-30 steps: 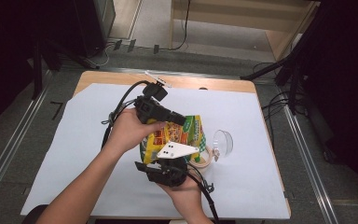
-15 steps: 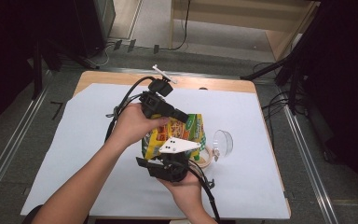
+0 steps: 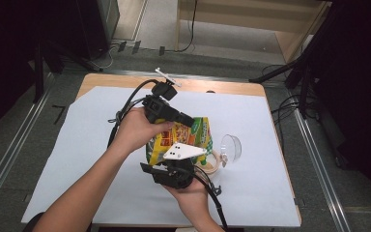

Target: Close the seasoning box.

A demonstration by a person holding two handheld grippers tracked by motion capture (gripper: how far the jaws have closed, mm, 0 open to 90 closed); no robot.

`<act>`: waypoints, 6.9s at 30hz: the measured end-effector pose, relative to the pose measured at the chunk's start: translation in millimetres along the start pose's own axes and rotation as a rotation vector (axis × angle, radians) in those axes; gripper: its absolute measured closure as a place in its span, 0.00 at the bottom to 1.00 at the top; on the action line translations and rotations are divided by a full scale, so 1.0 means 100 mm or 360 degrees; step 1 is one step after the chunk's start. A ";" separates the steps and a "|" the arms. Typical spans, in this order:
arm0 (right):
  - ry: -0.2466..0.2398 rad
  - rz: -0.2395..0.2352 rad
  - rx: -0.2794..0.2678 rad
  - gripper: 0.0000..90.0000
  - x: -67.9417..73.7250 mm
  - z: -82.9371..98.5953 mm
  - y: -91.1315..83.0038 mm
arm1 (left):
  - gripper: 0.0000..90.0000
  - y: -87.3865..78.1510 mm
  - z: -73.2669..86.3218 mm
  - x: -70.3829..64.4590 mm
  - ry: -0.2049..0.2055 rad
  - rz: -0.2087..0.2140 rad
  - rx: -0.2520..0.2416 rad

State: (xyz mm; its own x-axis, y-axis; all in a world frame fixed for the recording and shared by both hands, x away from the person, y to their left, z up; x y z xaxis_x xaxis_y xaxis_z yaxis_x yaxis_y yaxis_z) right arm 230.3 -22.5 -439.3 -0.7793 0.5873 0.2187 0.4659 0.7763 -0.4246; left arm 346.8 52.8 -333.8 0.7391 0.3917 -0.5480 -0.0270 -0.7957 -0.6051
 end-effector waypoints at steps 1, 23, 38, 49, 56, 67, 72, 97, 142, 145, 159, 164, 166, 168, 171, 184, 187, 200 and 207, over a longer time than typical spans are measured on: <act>0.0000 0.0001 -0.0001 0.77 0.00 0.00 0.00 | 0.89 0.00 0.00 -0.01 -0.0001 0.0003 -0.0003; 0.0001 -0.0014 -0.0024 0.77 -0.01 -0.07 0.01 | 0.89 -0.05 -0.06 -0.06 0.0020 -0.0058 0.0007; 0.0004 -0.0010 -0.0022 0.77 -0.02 -0.06 0.02 | 0.88 -0.03 -0.06 -0.05 0.0020 -0.0058 0.0010; -0.0002 -0.0006 -0.0022 0.77 -0.02 -0.06 0.01 | 0.88 -0.03 -0.06 -0.05 0.0030 -0.0060 0.0010; -0.0013 0.0000 -0.0020 0.77 -0.03 -0.06 0.02 | 0.88 -0.03 -0.05 -0.04 0.0029 -0.0054 0.0004; -0.0045 0.0015 -0.0013 0.77 -0.02 -0.04 0.03 | 0.88 -0.05 -0.01 -0.04 0.0040 -0.0059 -0.0027; -0.0046 0.0021 -0.0010 0.77 -0.03 -0.03 0.03 | 0.88 -0.04 -0.01 -0.04 0.0037 -0.0053 -0.0033; -0.0077 0.0039 0.0009 0.77 -0.03 0.01 0.06 | 0.88 -0.05 0.06 -0.01 0.0025 -0.0031 -0.0076; -0.0023 0.0006 -0.0040 0.79 0.03 -0.01 0.00 | 0.88 0.01 -0.04 -0.10 0.0035 -0.0045 0.0035; -0.0018 0.0005 -0.0042 0.79 0.02 -0.01 0.00 | 0.88 0.01 -0.05 -0.11 0.0038 -0.0045 0.0039; -0.0016 0.0005 -0.0044 0.79 0.01 -0.01 0.00 | 0.88 0.01 -0.05 -0.14 0.0055 -0.0055 0.0039; -0.0025 0.0012 -0.0043 0.78 0.01 -0.01 0.00 | 0.88 0.00 -0.04 -0.13 0.0056 -0.0056 0.0028; -0.0030 0.0017 -0.0040 0.78 0.01 -0.01 0.00 | 0.88 -0.01 -0.04 -0.13 0.0057 -0.0057 0.0024; -0.0036 0.0021 -0.0042 0.78 0.01 -0.01 0.00 | 0.88 -0.01 -0.03 -0.12 0.0056 -0.0051 0.0020; -0.0039 0.0023 -0.0038 0.78 0.00 -0.01 0.00 | 0.88 -0.01 -0.04 -0.12 0.0051 -0.0044 0.0014; -0.0057 0.0049 -0.0032 0.77 -0.05 -0.03 -0.01 | 0.88 -0.01 -0.06 -0.11 0.0052 -0.0060 0.0004; -0.0040 0.0032 -0.0029 0.77 -0.05 -0.05 -0.02 | 0.88 0.01 -0.09 -0.10 0.0051 -0.0084 0.0029; -0.0005 0.0012 -0.0028 0.76 -0.03 -0.06 -0.03 | 0.87 0.03 -0.11 -0.04 0.0011 -0.0071 0.0048; -0.0012 0.0014 -0.0019 0.76 -0.04 -0.06 -0.03 | 0.87 0.04 -0.10 -0.03 0.0016 -0.0074 0.0053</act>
State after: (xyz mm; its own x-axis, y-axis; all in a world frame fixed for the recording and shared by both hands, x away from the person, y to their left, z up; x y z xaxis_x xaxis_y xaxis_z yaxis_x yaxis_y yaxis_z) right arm 234.4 -25.3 -433.7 -0.7782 0.5926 0.2081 0.4779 0.7737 -0.4159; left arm 351.4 43.8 -328.7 0.7469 0.4231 -0.5130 -0.0148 -0.7608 -0.6489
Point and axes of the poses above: each handheld gripper's, and its own axes: y roughly forward along the jaws, z roughly out of its underside, x roughly to its left, the point moved 2 cm from there along y, roughly forward along the jaws, and after that the axes turned 8 degrees about z, right-handed, at the moved point
